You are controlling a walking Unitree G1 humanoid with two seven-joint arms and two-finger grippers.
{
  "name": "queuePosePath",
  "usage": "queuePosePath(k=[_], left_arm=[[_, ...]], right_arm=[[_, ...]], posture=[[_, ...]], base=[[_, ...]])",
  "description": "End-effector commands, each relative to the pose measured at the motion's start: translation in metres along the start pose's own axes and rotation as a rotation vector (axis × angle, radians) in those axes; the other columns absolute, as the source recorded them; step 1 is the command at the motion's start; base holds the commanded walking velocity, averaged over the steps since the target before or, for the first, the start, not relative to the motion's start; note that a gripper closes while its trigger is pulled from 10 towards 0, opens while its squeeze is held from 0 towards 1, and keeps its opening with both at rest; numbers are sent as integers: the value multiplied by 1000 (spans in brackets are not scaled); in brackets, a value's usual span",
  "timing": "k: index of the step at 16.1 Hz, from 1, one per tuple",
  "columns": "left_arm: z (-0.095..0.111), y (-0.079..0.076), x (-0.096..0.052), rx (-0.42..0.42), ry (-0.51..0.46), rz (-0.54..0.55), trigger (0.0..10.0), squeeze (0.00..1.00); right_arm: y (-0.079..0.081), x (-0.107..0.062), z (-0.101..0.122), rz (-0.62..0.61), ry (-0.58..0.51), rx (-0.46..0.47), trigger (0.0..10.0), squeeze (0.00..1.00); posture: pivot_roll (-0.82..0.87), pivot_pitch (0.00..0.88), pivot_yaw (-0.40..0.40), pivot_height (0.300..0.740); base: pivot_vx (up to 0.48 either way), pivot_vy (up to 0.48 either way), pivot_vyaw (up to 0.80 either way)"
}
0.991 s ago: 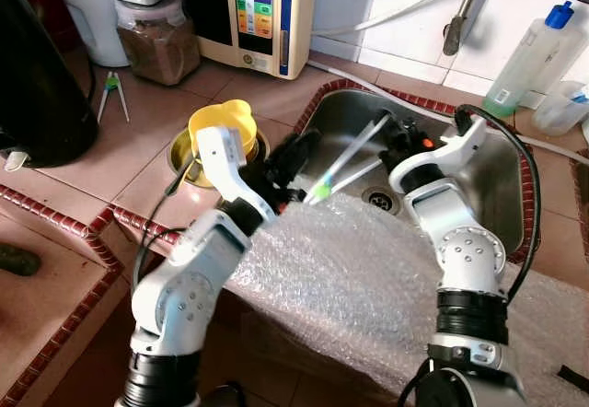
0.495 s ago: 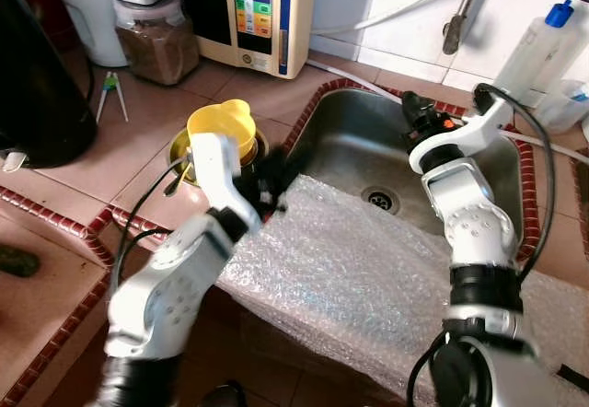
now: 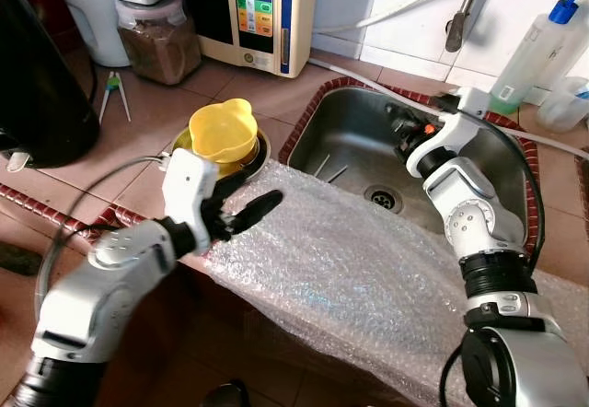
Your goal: Kitchen organization
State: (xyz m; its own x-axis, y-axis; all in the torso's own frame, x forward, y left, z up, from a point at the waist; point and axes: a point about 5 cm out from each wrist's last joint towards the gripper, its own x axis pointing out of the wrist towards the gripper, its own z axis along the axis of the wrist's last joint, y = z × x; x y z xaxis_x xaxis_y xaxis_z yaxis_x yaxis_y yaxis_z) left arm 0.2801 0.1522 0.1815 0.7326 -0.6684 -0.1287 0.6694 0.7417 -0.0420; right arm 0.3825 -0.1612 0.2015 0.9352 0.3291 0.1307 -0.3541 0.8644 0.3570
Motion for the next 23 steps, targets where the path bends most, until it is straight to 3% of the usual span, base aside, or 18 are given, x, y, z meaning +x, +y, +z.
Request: queuePosePath(k=[1, 2, 3, 4, 5, 6, 10, 12, 15, 18, 20, 21, 23], left_arm=[[-5, -1, -3, 39, 28, -16, 10000, 1000], [-7, -3, -5, 50, 34, -18, 10000, 1000], [-10, -6, -5, 59, 40, -19, 10000, 1000], [-12, -8, -6, 66, 38, -18, 10000, 1000], [-17, -14, -7, 100, 22, -7, 10000, 1000], [-18, -16, -6, 106, -1, 28, 10000, 1000], [-1, -11, 4, 125, -195, 242, 10000, 1000], [8, -5, 7, 128, -240, 288, 10000, 1000], [-2, -2, 0, 129, -186, 255, 10000, 1000], [-13, -2, -5, 116, -168, 307, 10000, 1000], [-23, -6, -13, 166, -148, 361, 10000, 1000], [-31, -8, -18, 98, -138, 412, 10000, 1000], [-37, -13, -23, 116, -129, 424, 10000, 1000]], right_arm=[[-1, -5, -6, 28, 26, -67, 0, 0], [0, -9, -12, 42, 38, -95, 2078, 0], [1, -12, -15, 53, 46, -114, 2078, 0], [2, -15, -17, 63, 50, -146, 10000, 0], [2, -22, -22, 78, 62, -207, 10000, 0], [3, -27, -24, 95, 63, -240, 10000, 1000], [10, -44, -29, 141, 49, -310, 10000, 1000], [19, -48, -31, 179, 38, -341, 10000, 1000], [24, -51, -30, 222, 42, -402, 10000, 1000], [20, -56, -32, 160, 35, -392, 10000, 1000], [22, -61, -38, 123, 24, -373, 10000, 1000], [19, -64, -39, 98, 23, -364, 10000, 1000], [18, -70, -39, 83, 8, -408, 10000, 1000]], posture=[[102, 138, 25, 740], [98, 139, 27, 740], [98, 139, 27, 740], [95, 138, 27, 740], [91, 138, 27, 740], [88, 137, 26, 740], [81, 132, 10, 740], [78, 132, 11, 740], [68, 133, 19, 740], [68, 145, 35, 740], [79, 140, 56, 740], [85, 137, 55, 740], [81, 135, 40, 740]], base=[[0, 0, 0], [0, 0, 0], [0, 0, 0], [0, 0, 0], [0, 0, 0], [0, 0, 0], [0, 0, 0], [0, 0, 0], [0, 0, 0], [0, 0, 0], [0, 0, 0], [0, 0, 0], [0, 0, 0]])
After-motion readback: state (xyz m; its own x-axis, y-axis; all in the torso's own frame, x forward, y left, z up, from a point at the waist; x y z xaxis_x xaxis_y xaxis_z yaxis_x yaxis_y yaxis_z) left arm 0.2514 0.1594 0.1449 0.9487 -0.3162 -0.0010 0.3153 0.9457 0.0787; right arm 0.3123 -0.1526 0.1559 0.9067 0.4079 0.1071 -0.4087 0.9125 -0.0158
